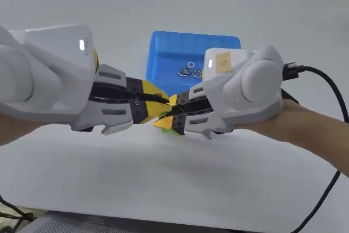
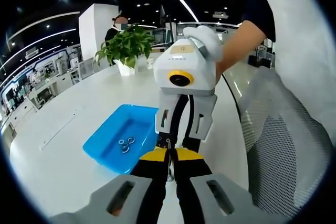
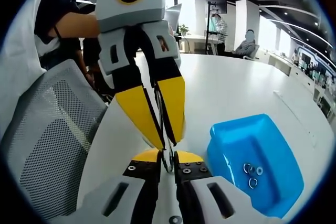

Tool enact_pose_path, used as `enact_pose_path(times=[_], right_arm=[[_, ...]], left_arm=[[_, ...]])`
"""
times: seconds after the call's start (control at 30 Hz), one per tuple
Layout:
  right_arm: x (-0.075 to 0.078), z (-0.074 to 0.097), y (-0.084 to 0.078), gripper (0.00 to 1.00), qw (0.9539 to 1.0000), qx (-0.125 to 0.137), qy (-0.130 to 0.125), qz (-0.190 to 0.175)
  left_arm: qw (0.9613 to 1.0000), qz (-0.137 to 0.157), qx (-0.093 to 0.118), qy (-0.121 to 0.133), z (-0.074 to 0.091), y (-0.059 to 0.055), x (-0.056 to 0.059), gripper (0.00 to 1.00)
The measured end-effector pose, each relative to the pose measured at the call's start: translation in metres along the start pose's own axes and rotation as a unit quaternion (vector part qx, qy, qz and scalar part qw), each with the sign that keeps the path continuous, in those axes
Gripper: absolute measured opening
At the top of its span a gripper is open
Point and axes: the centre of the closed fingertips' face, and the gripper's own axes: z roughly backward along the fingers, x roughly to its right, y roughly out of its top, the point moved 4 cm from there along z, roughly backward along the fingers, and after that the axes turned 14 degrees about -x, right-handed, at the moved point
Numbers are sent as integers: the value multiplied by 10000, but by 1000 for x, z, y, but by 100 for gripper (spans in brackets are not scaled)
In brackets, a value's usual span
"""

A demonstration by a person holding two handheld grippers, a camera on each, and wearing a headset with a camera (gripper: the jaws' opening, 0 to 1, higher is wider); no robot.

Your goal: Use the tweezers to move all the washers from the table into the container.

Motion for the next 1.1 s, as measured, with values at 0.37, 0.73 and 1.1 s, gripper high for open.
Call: enact_pose_path(times=[0.37,0.73,1.1], right_arm=[[-1,-4,-4,13,9998,-182,46,109],[-1,-2,-5,10,9999,-125,-16,118],[-3,-1,-4,10,9999,-39,-47,117]], left_arm=[[10000,-74,-17,-51,-2,1,0,7],[9999,-101,-64,-81,-3,4,1,7],[10000,-14,-30,-43,0,4,1,8]])
